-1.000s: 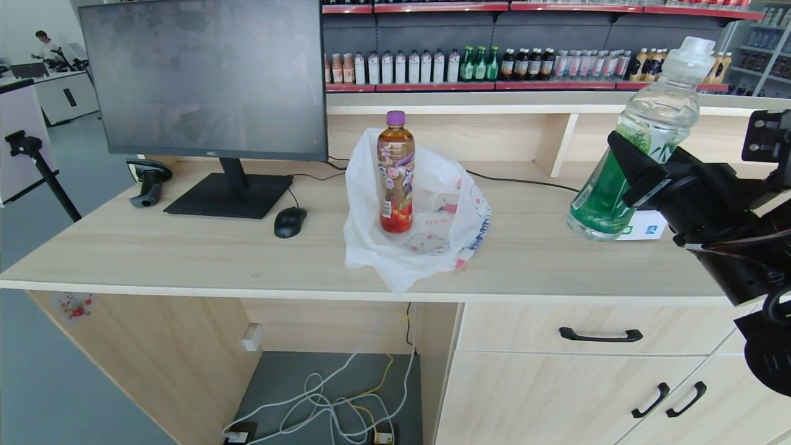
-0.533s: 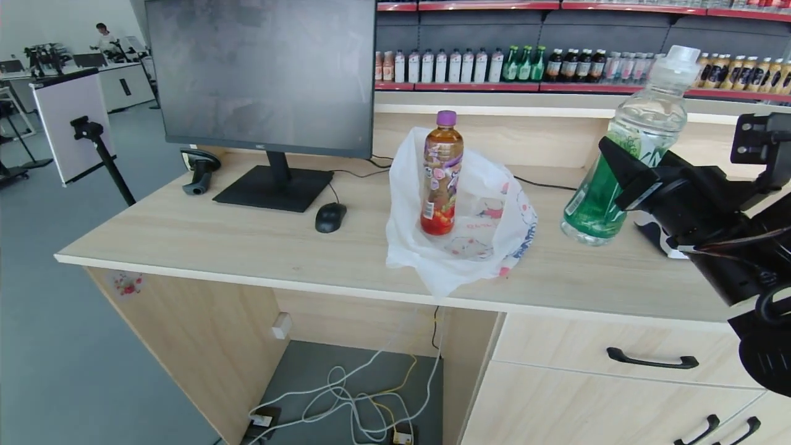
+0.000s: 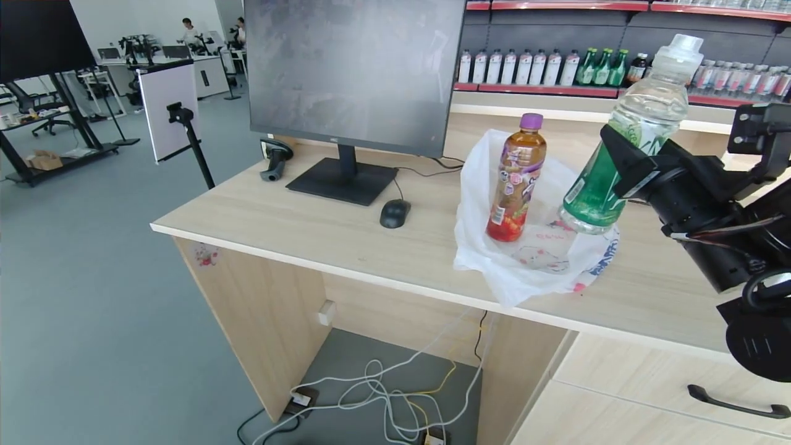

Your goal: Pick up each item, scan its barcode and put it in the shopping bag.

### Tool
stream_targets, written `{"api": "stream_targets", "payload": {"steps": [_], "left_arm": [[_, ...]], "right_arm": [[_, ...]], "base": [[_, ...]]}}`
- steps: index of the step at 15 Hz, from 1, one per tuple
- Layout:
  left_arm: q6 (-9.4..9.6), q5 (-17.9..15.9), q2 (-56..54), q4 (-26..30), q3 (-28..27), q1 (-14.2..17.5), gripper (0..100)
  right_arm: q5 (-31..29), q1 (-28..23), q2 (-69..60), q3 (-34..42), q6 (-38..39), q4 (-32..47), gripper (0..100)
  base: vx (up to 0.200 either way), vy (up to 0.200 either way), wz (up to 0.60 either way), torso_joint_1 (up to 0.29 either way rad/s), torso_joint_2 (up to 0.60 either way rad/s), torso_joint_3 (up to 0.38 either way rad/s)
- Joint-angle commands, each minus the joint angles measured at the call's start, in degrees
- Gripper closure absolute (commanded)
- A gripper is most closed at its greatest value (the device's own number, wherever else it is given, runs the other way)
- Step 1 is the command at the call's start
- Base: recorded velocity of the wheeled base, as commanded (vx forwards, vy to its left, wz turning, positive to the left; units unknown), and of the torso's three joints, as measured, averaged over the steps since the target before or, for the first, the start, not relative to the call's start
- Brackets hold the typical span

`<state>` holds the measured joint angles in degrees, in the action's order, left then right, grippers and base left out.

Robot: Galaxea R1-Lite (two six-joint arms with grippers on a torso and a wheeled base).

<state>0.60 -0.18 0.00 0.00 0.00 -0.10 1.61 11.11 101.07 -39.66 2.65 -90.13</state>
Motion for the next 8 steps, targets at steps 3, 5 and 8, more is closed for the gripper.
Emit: {"api": "stream_targets", "payload": {"steps": [3,5,8], "left_arm": [[0.11,0.09,0.0,-0.18,0.0,0.01,0],[0.19,0.09,0.0,-0.26,0.0,0.01,0],[0.28,0.09,0.0,-0.26,0.0,0.01,0]], "right_arm": [[0.15,-0.73,5.98,-4.38,-0.01,0.12,100],[0.24,-2.05,9.67,-8.6,-0.01,0.12,100],[1.03,-2.84,14.33,-13.34,-0.01,0.12,100]], "base": [[0.0,0.0,0.0,0.0,0.0,0.0],[0.0,0.0,0.0,0.0,0.0,0.0],[0.0,0.0,0.0,0.0,0.0,0.0]]}}
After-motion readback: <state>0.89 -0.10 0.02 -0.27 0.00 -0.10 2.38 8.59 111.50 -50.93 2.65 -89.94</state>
